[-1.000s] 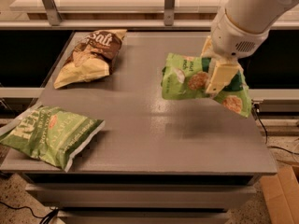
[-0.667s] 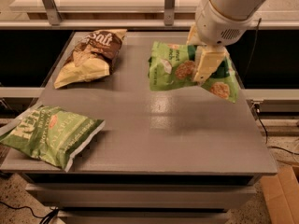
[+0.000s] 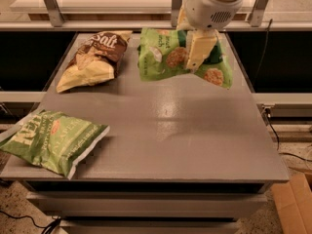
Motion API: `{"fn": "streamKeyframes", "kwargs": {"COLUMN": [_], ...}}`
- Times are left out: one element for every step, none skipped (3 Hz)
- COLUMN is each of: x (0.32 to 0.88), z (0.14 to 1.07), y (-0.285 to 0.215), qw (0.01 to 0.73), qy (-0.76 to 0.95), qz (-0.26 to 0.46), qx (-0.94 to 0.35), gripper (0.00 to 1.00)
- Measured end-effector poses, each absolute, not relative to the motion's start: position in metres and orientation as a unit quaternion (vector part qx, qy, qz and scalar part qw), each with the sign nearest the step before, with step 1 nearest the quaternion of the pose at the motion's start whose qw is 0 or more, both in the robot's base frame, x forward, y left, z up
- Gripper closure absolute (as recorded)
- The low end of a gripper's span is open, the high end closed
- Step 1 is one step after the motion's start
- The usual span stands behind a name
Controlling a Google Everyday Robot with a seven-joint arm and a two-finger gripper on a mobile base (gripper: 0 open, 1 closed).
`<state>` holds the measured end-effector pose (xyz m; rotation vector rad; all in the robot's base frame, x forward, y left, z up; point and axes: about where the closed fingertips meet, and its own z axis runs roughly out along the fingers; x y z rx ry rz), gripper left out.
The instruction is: Move green rice chip bag near brown chip bag
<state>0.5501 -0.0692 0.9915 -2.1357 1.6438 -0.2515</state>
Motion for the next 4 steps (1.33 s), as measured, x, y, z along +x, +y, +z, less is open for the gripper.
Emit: {"fn": "streamKeyframes", "kwargs": {"x": [0.558,0.588,0.63,0.667], "z": [0.993,0.989,0.982,0.969], "y": [-0.07,-0.066,-0.049,-0.031], "qw": [0.217,0.21,0.204,0.207], "qy": [0.6,0.597,0.582,0.569], "qz": [-0.099,-0.105,-0.1,-0.092], "qx": [-0.763,-0.767,-0.781,-0.791], "gripper": [1.0,1.0,1.0,1.0]}}
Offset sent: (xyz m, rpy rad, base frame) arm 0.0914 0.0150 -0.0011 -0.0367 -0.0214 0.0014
